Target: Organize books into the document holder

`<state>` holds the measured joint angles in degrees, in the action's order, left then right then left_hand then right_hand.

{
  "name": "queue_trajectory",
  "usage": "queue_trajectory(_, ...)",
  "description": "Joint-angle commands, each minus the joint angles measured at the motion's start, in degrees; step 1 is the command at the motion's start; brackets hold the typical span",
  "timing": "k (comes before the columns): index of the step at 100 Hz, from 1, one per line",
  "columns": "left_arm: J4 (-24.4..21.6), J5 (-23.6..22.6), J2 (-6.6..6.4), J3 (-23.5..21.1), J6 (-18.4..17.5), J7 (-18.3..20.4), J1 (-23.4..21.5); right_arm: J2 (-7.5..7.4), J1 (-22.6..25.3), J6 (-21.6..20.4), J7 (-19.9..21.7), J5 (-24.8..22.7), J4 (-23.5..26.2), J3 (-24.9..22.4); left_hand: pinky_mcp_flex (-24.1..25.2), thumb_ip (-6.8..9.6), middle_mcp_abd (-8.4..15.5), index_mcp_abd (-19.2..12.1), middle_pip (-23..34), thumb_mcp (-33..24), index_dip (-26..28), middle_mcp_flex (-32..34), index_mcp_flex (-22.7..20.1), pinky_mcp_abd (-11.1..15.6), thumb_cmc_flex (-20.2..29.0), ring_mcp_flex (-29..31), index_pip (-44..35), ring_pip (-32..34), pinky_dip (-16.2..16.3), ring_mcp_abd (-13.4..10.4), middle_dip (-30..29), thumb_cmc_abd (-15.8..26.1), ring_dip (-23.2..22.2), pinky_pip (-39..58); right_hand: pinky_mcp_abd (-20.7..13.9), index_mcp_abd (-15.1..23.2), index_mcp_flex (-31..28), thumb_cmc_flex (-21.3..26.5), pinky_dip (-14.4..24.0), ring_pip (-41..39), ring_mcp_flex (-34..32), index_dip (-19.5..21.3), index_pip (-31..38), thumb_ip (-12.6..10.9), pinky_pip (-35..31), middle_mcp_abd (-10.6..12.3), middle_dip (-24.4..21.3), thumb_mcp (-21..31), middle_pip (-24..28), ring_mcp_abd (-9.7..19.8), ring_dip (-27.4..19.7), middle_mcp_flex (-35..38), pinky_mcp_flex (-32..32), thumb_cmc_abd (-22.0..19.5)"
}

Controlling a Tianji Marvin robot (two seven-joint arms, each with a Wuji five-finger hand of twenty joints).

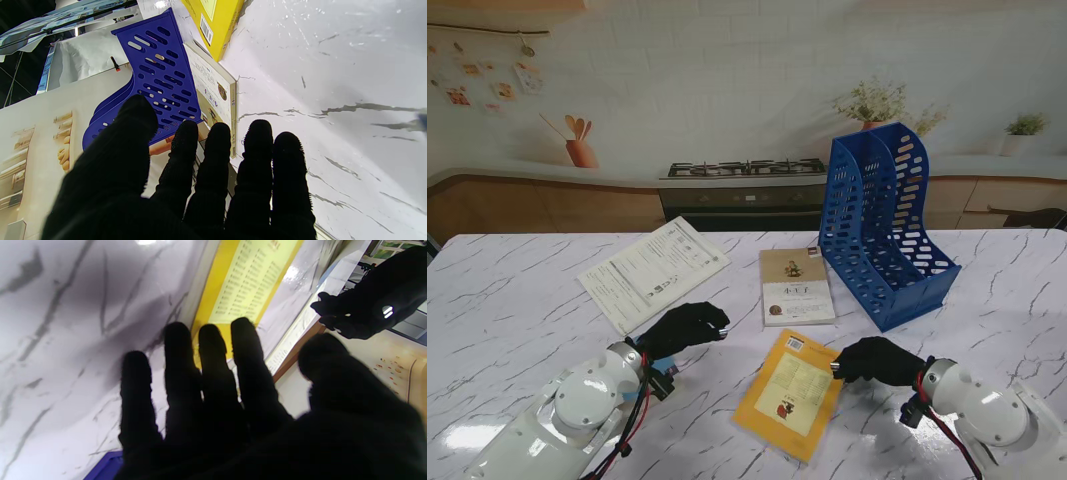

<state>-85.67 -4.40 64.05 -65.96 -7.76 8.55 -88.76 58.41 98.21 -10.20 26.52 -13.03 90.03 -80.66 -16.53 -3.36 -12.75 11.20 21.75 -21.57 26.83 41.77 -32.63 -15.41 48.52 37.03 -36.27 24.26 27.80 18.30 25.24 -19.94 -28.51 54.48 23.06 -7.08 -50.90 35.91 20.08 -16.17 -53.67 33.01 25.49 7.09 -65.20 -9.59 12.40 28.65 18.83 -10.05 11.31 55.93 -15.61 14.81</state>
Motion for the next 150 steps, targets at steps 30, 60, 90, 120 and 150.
queue_trajectory(30, 0.58, 0.73, 0.41, 1.0, -1.5, 1.01, 0.05, 0.82, -3.9, -2.48, -1.42, -0.57, -2.98, 4.31, -1.4, -0.1, -0.32, -0.22, 1.53, -0.66, 0.65, 2.47, -1.28, 0.66, -0.11, 2.89, -1.85, 2.23, 0.3, 0.72, -0.33, 0.45, 0.51, 3.12, 1.53, 1.85, 1.47, -1.88, -1.48, 1.3, 2.51, -0.29, 0.22, -1.49, 3.2, 1.92, -0.35, 0.52, 0.07, 3.9, -0.55, -1.82, 2.68, 0.64)
queue_trajectory(60, 0.74, 1.2, 0.37, 1.32, -1.72, 1.39, 0.18, 0.77, -8.91, -5.1, -0.83, 0.86, -6.51, 8.93, -1.42, -0.19, -0.37, -0.16, 1.6, -0.47, 0.43, 2.58, -1.3, 0.27, 0.13, 3.02, -2.04, 2.47, 0.36, 0.96, -0.36, 0.51, 0.58, 3.39, 1.12, 3.4, 3.26, -1.6, -2.52, 2.38, 5.49, -0.09, -0.49, -1.57, 5.31, 4.23, -0.36, -0.9, -0.31, 6.39, -0.75, -4.15, 5.46, 0.43)
queue_trajectory(90, 0.38, 1.39, 0.22, 1.12, -1.33, 2.01, -0.24, 1.43, -14.1, -8.04, -2.19, 3.36, -11.05, 13.83, -1.54, -0.17, -0.32, -0.19, 1.79, -0.18, 0.33, 2.52, -1.23, 0.13, 0.42, 3.13, -2.17, 2.78, 0.5, 0.78, -0.26, 0.59, 0.57, 3.78, 1.72, 6.03, 3.13, -1.36, -3.22, 2.34, 6.43, 0.69, 0.18, -1.75, 6.38, 7.2, 0.3, -1.95, 0.19, 8.99, -0.53, -4.08, 7.38, 0.58)
queue_trajectory(120, -0.47, 1.14, 0.54, 1.08, 1.38, 1.02, -0.23, 1.92, -6.51, 3.36, -5.33, -1.37, 0.39, 7.42, -1.5, 0.91, -0.7, 1.21, 1.2, -0.33, -1.86, -2.97, 2.9, -2.81, -1.39, 1.24, 3.55, 4.01, 2.29, 0.09, 0.72, 0.67, -1.93, 6.52, 4.99, 4.57, 5.65, -5.39, 12.29, -6.18, -2.28, 2.48, -0.48, -1.63, -8.79, 3.22, 6.32, -0.36, 1.72, 2.34, 9.11, -0.39, -6.78, 5.66)
queue_trajectory(150, -2.63, 2.8, 0.79, 1.39, 10.31, 2.13, 0.69, 2.53, -2.88, 23.43, -6.15, -1.96, 8.21, 6.53, -10.04, 0.17, -5.38, 7.65, 1.82, 2.58, -5.09, -4.46, 4.2, -0.62, -3.55, 2.71, 9.88, 6.6, 1.94, 2.49, 0.57, -0.24, -3.24, 10.47, 6.9, -10.12, 9.65, -7.06, 9.58, -3.59, -2.58, 0.13, -7.79, -1.75, -13.58, -7.92, 1.68, -2.68, 2.3, -2.98, 5.18, -6.52, -17.11, 7.51)
